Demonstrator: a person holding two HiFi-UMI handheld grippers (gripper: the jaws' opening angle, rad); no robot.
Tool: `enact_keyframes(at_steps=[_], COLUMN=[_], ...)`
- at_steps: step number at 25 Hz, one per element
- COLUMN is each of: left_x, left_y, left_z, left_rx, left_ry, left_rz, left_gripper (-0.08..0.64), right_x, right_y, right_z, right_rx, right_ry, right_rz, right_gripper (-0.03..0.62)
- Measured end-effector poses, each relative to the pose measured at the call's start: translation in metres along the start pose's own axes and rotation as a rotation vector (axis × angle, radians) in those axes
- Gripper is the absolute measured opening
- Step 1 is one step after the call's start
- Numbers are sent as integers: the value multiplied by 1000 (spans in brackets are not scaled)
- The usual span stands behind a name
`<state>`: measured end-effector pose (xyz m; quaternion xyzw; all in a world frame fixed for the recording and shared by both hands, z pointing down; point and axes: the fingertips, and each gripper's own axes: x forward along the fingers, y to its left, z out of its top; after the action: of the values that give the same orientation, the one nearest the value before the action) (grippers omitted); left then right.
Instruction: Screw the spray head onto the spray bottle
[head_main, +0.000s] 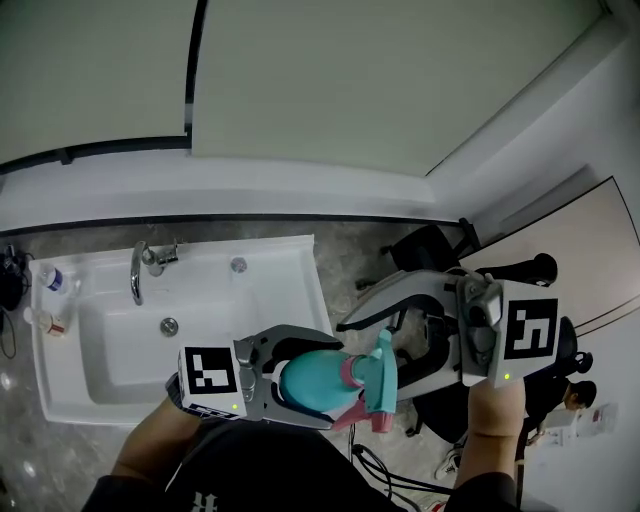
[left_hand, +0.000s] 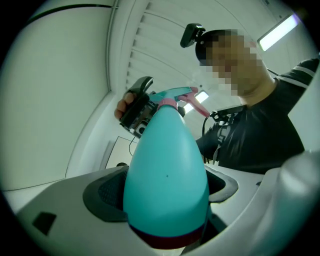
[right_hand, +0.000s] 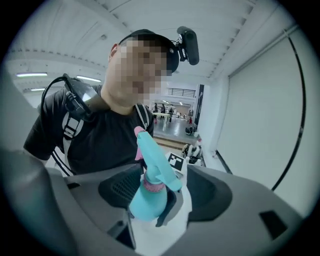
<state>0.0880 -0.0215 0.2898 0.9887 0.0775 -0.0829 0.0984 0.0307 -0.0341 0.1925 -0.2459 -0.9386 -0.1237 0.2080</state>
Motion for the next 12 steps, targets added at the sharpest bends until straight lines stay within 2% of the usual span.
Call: enact_keyframes(at_steps=[6, 8, 10, 12], left_x=[-12, -18, -20, -23], left_y=[-7, -7, -3, 3], left_z=[-7, -5, 2, 3], left_rx=[-27, -39, -53, -47], left_ry=[-10, -54, -111, -107], left_rz=[-64, -83, -83, -51], left_gripper=[430, 430, 428, 430], right_x=[28, 34, 31, 27], right_y=[3, 0, -5, -13], right_z=[-6, -8, -5, -6], right_rx=[9, 28, 76, 131], right_ry=[-71, -104, -154, -190], right_rz=[67, 55, 23, -17], right_gripper=[264, 258, 183, 173])
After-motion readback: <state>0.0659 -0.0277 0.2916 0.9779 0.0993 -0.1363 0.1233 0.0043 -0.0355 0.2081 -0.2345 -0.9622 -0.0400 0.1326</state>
